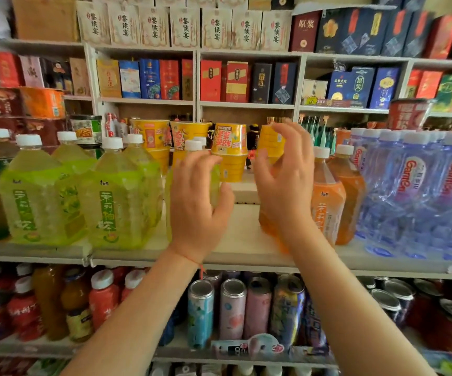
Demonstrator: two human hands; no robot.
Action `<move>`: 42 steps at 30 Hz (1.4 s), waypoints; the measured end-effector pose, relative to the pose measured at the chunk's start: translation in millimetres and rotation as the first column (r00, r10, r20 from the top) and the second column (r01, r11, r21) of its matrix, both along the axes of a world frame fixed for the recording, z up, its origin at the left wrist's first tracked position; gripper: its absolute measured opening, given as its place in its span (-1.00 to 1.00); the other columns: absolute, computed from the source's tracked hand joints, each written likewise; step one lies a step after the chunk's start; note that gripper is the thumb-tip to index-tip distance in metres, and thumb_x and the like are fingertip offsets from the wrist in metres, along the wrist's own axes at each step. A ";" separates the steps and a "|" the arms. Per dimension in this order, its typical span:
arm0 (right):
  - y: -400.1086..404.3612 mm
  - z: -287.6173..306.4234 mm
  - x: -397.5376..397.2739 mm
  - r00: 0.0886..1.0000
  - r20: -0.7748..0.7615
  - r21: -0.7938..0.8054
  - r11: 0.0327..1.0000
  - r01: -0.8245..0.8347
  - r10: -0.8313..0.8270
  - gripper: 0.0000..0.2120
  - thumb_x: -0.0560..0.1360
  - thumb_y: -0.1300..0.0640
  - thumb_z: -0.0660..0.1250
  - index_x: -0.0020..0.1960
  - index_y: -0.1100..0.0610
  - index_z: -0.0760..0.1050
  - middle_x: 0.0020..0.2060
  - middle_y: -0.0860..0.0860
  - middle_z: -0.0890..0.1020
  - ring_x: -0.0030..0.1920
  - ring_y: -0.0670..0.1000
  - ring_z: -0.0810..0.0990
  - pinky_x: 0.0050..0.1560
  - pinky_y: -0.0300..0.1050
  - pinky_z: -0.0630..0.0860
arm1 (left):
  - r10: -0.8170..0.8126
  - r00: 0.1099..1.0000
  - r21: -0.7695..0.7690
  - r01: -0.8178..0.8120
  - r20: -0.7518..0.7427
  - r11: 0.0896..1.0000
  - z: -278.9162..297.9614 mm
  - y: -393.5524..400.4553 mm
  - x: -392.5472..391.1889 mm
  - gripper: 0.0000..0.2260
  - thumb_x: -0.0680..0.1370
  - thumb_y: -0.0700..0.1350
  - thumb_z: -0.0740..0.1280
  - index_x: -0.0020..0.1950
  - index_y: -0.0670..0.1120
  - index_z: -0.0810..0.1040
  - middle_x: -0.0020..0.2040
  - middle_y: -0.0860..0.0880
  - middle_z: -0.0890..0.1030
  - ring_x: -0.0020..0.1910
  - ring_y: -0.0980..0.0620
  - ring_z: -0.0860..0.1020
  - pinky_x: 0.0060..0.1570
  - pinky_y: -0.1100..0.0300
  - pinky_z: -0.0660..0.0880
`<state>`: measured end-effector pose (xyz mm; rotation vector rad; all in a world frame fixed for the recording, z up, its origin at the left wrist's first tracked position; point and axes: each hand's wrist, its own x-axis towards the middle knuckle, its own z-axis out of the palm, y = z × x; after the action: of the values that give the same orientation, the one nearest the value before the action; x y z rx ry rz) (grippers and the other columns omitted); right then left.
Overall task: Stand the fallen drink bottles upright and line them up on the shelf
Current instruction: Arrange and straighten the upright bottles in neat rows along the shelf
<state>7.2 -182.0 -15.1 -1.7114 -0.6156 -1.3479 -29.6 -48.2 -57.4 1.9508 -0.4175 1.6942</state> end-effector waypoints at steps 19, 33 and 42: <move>-55.5 6.4 37.1 0.764 -0.621 -0.053 0.983 0.178 -0.172 -0.54 0.45 -0.42 0.26 -0.29 -0.04 0.50 -0.42 -0.16 0.57 -0.34 -0.13 0.55 -0.26 -0.13 0.43 | -0.699 0.394 -0.521 0.473 -0.596 0.711 -22.6 -47.1 42.8 -0.26 0.41 0.30 0.34 0.55 0.16 0.22 0.44 0.06 0.40 0.41 0.10 0.37 0.39 -0.03 0.41; -63.2 -24.1 23.8 0.475 -0.718 0.449 0.860 -0.242 0.509 -0.28 0.37 -0.57 0.13 0.20 -0.08 0.64 0.06 -0.01 0.73 0.15 0.06 0.67 0.30 0.19 0.51 | -0.743 0.555 -0.657 0.407 -0.374 0.635 -28.1 -78.9 45.0 -0.37 0.50 0.06 0.49 0.48 0.19 0.24 0.34 0.07 0.53 0.26 0.12 0.54 0.19 0.20 0.54; -75.7 -36.8 35.1 0.320 -0.634 0.642 0.709 -0.291 0.705 -0.35 0.52 -0.48 0.04 0.24 -0.08 0.62 0.08 -0.02 0.73 0.16 0.04 0.67 0.31 0.16 0.51 | -0.663 0.667 -0.721 0.268 -0.339 0.639 -27.3 -94.3 45.8 -0.06 0.24 0.41 0.44 0.53 0.11 0.25 0.27 0.10 0.60 0.20 0.17 0.59 0.19 0.15 0.56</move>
<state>42.4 -257.7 -51.9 -1.3723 -0.1915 -0.0108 16.1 -142.5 -84.7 1.5242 -0.1025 0.6625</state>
